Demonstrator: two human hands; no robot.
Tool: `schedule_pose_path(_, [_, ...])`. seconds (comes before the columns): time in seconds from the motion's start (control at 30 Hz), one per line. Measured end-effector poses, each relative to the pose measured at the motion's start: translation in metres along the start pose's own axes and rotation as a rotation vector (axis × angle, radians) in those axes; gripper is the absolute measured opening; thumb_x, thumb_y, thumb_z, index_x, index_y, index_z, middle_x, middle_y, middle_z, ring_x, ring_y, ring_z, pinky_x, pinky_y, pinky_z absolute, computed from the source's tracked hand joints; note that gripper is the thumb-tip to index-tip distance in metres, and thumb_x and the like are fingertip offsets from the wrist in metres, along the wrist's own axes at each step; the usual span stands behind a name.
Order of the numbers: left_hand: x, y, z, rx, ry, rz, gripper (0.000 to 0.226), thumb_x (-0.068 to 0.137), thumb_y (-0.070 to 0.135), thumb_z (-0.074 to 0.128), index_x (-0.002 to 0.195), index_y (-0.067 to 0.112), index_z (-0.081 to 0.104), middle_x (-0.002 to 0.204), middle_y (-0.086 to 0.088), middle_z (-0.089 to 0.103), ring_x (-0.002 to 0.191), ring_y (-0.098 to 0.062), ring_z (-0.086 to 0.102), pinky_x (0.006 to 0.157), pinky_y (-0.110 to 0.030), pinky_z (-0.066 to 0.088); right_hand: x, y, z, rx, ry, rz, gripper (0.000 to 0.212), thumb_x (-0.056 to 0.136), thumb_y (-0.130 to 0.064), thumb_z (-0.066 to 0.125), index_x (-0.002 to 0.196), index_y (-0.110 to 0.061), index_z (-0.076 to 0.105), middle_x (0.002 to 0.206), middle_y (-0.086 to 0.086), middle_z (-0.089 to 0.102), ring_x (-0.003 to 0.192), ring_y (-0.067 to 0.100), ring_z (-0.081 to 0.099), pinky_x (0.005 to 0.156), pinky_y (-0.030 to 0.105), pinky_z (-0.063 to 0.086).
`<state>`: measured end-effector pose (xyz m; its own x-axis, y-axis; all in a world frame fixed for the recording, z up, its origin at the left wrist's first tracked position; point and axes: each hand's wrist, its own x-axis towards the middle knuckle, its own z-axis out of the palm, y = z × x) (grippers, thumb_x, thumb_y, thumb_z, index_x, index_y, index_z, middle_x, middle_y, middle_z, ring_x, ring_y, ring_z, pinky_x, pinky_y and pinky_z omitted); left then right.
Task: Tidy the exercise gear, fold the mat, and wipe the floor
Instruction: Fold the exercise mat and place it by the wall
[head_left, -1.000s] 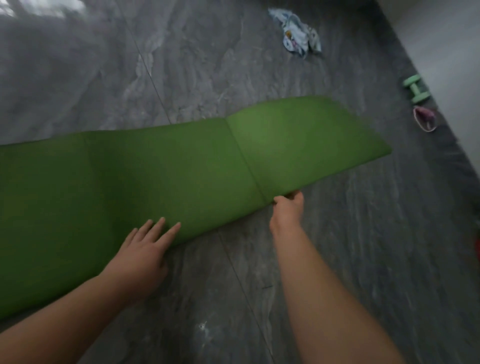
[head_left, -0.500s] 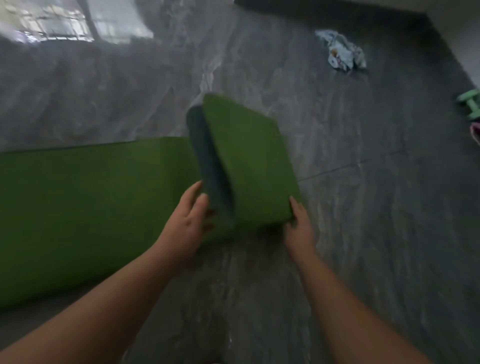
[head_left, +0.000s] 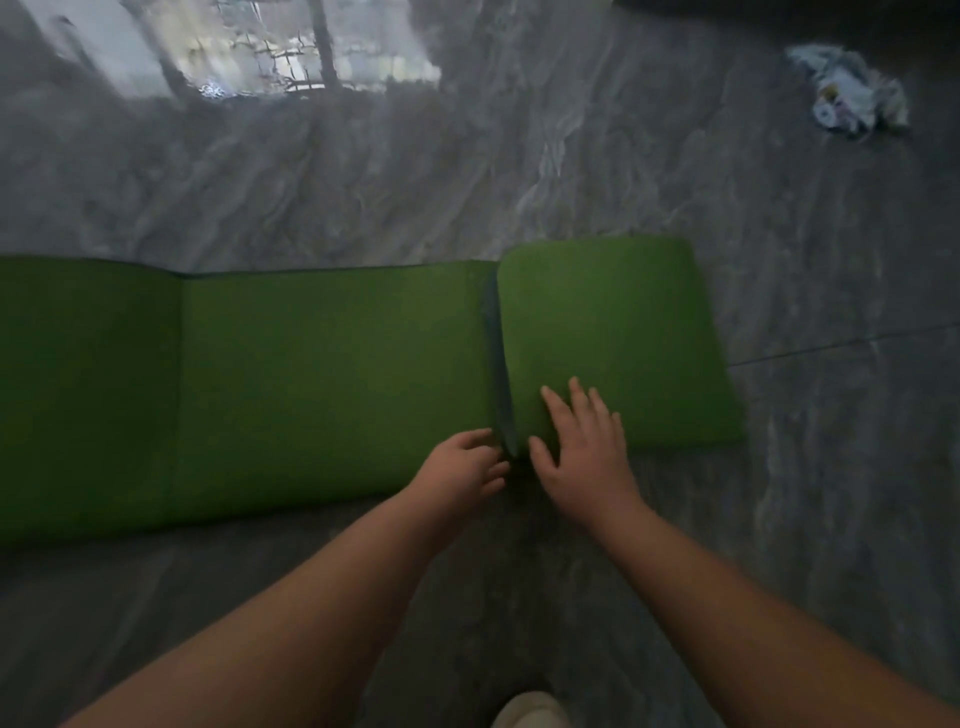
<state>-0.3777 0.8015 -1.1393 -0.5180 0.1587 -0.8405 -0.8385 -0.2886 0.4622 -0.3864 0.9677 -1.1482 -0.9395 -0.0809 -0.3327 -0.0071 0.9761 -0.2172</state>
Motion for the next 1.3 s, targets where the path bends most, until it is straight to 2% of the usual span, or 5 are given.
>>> schedule_pose_path(0.27, [0.014,-0.011,0.013,-0.056,0.113,-0.018,0.033,0.095,0.021,0.064,0.121,0.001,0.057,0.108,-0.018,0.067,0.097,-0.026,0.069,0.082,-0.037,0.059,-0.009,-0.019,0.021,-0.020,-0.145,0.052,0.066,0.101,-0.043,0.034,0.159,-0.025,0.007,0.167,0.008,-0.002,0.153,0.026,-0.006,0.123,0.048,-0.002])
schedule_pose_path(0.53, [0.015,0.001,0.044,0.471,0.345,0.281,0.016,0.089,0.027,0.068,0.080,0.023,0.056,0.079,0.007,0.062,0.076,-0.012,0.060,0.073,-0.027,0.048,-0.017,-0.004,0.008,0.220,-0.026,-0.006,0.071,0.085,-0.025,0.032,0.155,-0.023,0.027,0.165,0.008,0.016,0.153,0.023,0.009,0.124,0.041,0.003])
schedule_pose_path(0.87, [0.013,-0.005,0.020,0.870,0.268,0.380,0.013,0.089,0.004,0.053,0.093,0.015,0.048,0.090,-0.002,0.058,0.083,-0.022,0.054,0.073,-0.031,0.042,-0.011,0.000,0.034,-0.133,-0.081,-0.107,0.065,0.085,-0.028,0.064,0.147,-0.030,0.044,0.156,0.015,0.038,0.141,0.036,0.038,0.108,0.050,0.037])
schedule_pose_path(1.07, [0.008,-0.014,-0.005,0.928,0.166,0.391,0.031,0.082,0.001,0.050,0.108,0.017,0.058,0.109,-0.004,0.062,0.104,-0.023,0.058,0.090,-0.031,0.046,0.002,-0.006,0.020,-0.298,-0.131,-0.112,0.065,0.088,-0.052,0.060,0.147,-0.039,0.035,0.158,0.010,0.026,0.142,0.032,0.025,0.104,0.048,0.034])
schedule_pose_path(1.3, [0.000,-0.014,-0.067,1.669,0.290,0.490,0.080,0.087,0.028,0.051,0.155,0.036,0.011,0.166,0.000,0.003,0.152,-0.026,-0.003,0.119,-0.054,0.007,0.001,-0.007,0.028,-0.360,-0.073,-0.119,0.074,0.079,-0.054,0.068,0.144,-0.033,0.039,0.152,0.013,0.034,0.132,0.036,0.036,0.094,0.050,0.038])
